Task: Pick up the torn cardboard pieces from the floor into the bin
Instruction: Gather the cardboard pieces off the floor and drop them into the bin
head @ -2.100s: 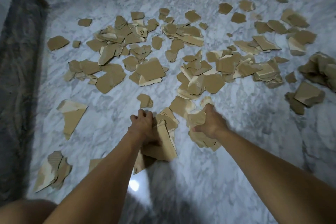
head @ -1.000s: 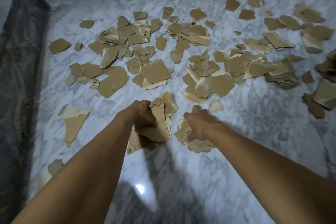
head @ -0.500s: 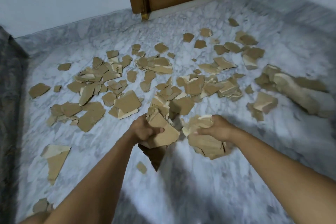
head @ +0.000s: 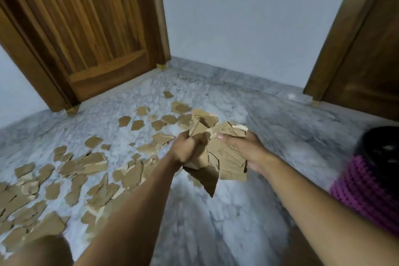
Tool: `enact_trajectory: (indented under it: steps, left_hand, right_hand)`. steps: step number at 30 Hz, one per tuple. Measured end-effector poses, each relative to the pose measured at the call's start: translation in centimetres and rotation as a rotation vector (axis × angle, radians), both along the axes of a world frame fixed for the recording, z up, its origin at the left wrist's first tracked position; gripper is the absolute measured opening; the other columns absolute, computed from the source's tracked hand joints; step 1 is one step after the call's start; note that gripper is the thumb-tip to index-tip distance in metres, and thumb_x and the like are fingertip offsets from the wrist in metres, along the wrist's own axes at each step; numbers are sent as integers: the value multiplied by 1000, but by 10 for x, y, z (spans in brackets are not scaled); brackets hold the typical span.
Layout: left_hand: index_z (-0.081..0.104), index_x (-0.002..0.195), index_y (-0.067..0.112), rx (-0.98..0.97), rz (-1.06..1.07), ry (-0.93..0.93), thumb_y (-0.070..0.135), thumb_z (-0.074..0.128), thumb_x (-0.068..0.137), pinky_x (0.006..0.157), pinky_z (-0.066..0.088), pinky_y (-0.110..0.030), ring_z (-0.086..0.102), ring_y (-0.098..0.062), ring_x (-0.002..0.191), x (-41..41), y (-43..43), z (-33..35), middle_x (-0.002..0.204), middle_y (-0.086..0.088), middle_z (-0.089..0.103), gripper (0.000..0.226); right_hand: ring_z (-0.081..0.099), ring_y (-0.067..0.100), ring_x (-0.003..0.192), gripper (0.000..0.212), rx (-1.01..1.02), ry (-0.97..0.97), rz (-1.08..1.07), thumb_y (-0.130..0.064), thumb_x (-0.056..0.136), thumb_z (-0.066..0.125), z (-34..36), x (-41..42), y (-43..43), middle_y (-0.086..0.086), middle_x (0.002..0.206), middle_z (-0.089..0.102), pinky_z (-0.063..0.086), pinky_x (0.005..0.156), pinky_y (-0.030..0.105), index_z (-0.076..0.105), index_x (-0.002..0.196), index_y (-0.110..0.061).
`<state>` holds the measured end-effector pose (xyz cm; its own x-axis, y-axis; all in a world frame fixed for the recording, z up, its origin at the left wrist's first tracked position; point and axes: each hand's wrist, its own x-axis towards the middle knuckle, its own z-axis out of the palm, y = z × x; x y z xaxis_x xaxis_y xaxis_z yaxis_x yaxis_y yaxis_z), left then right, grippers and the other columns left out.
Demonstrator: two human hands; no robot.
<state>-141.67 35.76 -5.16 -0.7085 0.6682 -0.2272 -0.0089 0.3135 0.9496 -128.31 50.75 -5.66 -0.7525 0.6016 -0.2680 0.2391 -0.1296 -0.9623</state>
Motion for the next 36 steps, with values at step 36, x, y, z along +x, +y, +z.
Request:
enact_trajectory:
  steps: [36]
  left_hand:
    - [59,131,26,-130,-959,433,38,71,86,97,52,-37,63,-18,109,312,449,-31,118,1,67,48]
  right_hand:
    - [55,23,123,43,397,-504,-720,-36,99,60,-24,409,295,4,141,53,47,92,29,52,139,-24]
